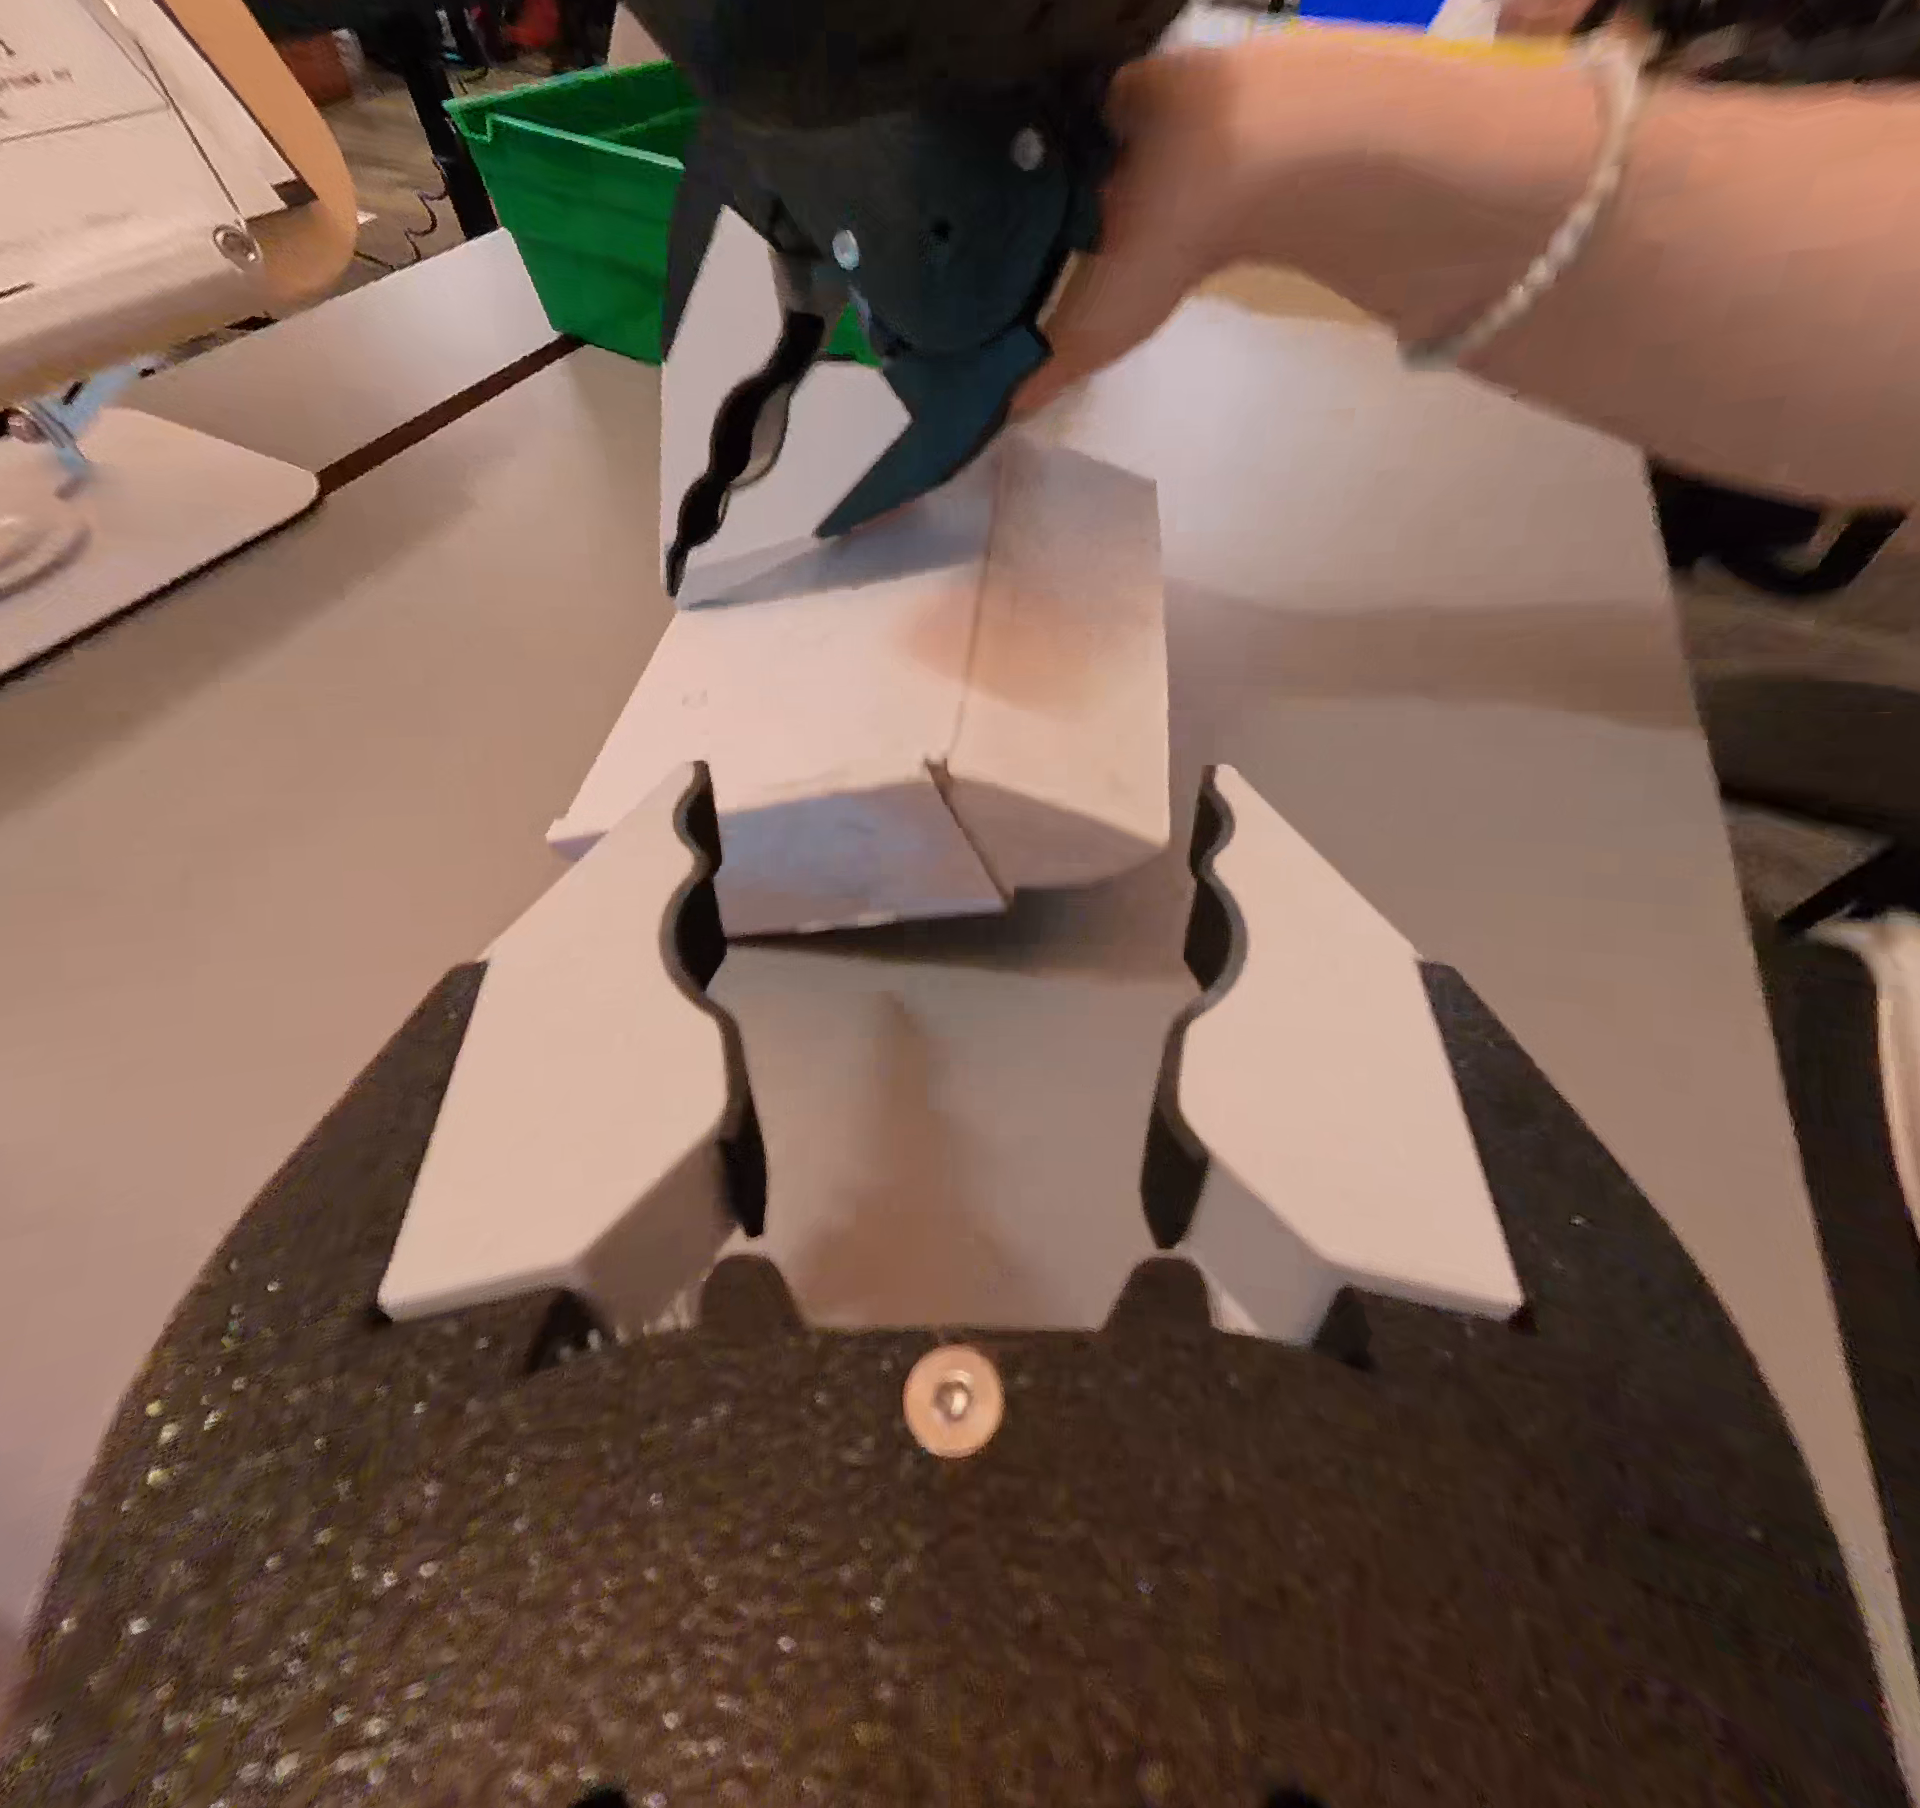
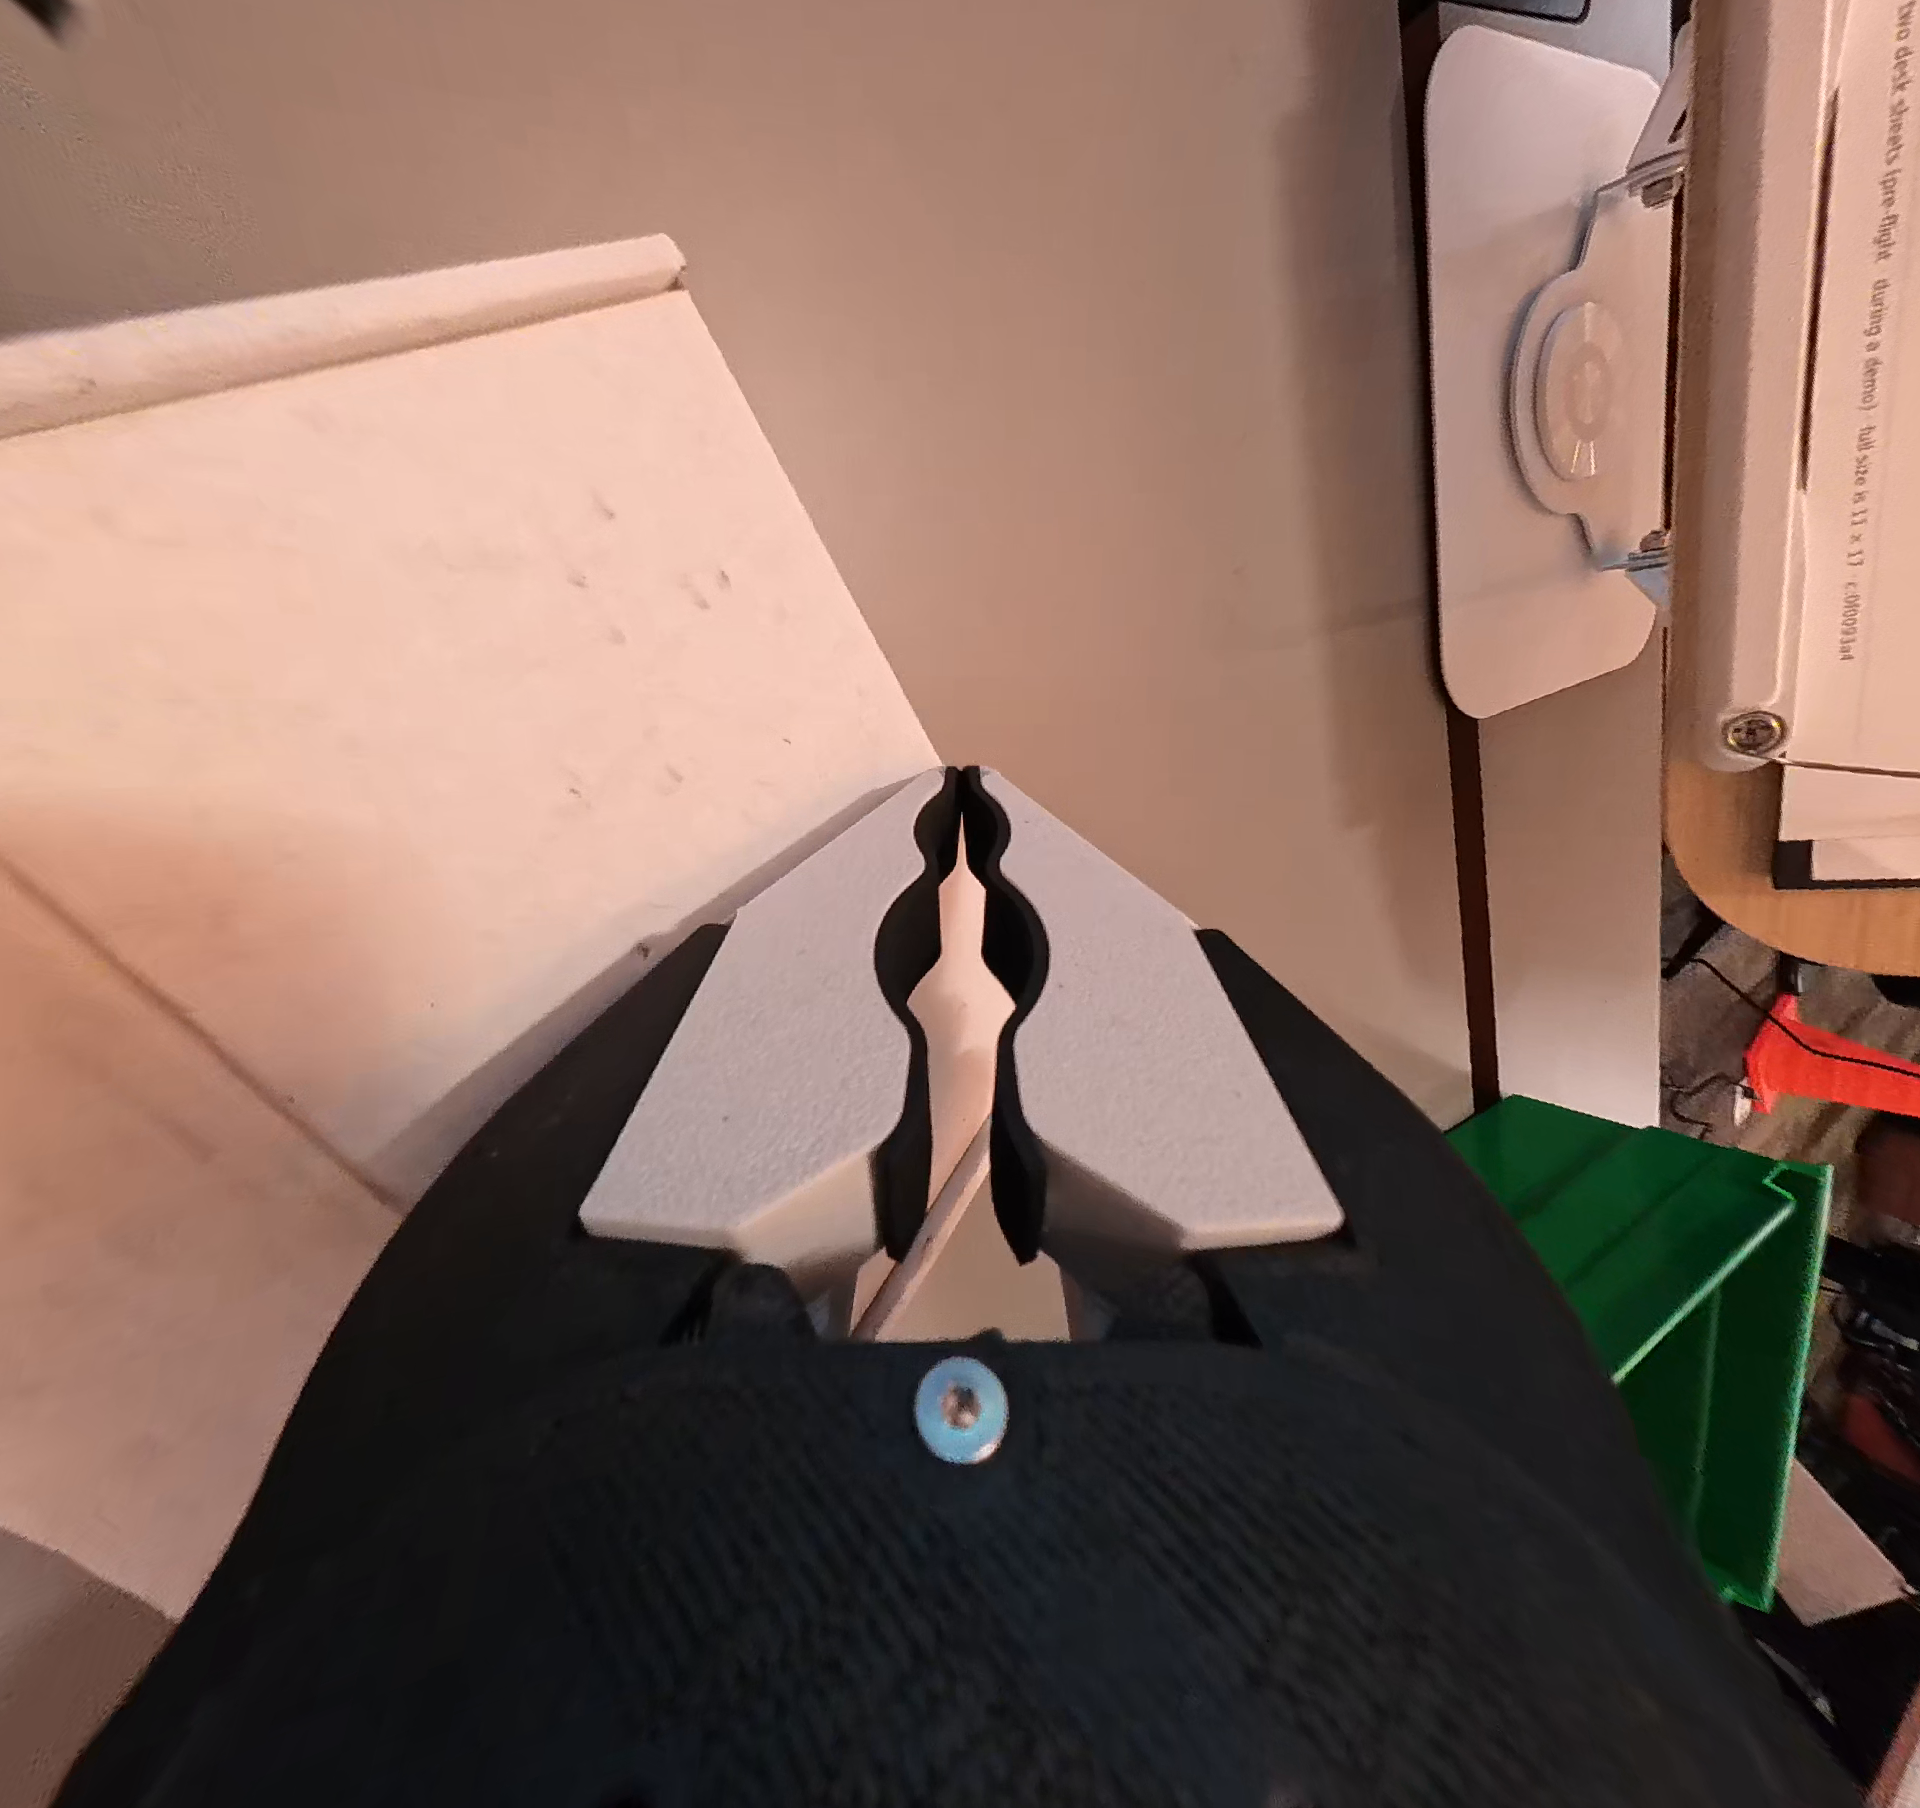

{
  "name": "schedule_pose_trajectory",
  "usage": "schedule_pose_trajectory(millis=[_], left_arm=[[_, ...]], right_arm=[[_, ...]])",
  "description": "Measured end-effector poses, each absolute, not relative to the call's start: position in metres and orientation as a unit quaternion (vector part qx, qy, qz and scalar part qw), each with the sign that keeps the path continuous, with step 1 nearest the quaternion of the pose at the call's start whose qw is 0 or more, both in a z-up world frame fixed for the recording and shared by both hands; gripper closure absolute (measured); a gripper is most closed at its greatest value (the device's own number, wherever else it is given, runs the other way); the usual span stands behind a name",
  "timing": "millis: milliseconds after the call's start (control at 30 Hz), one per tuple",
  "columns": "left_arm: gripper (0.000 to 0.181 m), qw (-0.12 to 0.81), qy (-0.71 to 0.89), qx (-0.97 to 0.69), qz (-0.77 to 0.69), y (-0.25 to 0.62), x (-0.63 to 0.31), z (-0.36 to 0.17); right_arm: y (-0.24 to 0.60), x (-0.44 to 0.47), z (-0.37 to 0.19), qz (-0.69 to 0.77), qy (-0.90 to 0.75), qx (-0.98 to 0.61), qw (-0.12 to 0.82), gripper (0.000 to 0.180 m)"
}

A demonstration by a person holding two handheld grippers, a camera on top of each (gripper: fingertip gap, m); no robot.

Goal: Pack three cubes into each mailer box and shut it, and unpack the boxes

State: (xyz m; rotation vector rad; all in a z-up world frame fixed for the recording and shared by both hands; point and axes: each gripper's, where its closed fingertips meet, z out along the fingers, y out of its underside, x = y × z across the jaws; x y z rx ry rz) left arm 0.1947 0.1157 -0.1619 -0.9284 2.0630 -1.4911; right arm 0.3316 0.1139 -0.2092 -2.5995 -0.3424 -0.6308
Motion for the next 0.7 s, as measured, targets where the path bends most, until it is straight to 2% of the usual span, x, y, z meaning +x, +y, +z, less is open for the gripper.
schedule_pose_trajectory(millis=[100,167,267,333,467,533,700], left_arm=[[0.092,0.276,0.769,-0.317,-0.482,0.125,0.187,-0.176],[0.099,0.345,0.779,-0.286,-0.438,0.125,0.188,-0.185],[0.094,0.473,0.765,-0.232,-0.369,0.122,0.203,-0.187],[0.090,0.523,0.763,-0.194,-0.326,0.120,0.213,-0.191],[0.093,0.567,0.760,-0.133,-0.288,0.112,0.230,-0.195],[0.116,0.577,0.769,-0.088,-0.261,0.106,0.235,-0.200],[0.119,0.581,0.774,-0.060,-0.245,0.104,0.237,-0.205]], right_arm=[[0.114,0.332,-0.210,-0.231,-0.129,-0.941,0.211,0.180],[0.115,0.333,-0.210,-0.232,-0.133,-0.942,0.205,0.180],[0.116,0.334,-0.210,-0.231,-0.138,-0.943,0.195,0.180],[0.116,0.334,-0.211,-0.231,-0.137,-0.944,0.191,0.180],[0.115,0.333,-0.210,-0.233,-0.130,-0.943,0.197,0.180],[0.114,0.333,-0.210,-0.234,-0.126,-0.943,0.200,0.180],[0.113,0.332,-0.209,-0.223,-0.119,-0.944,0.211,0.180]])
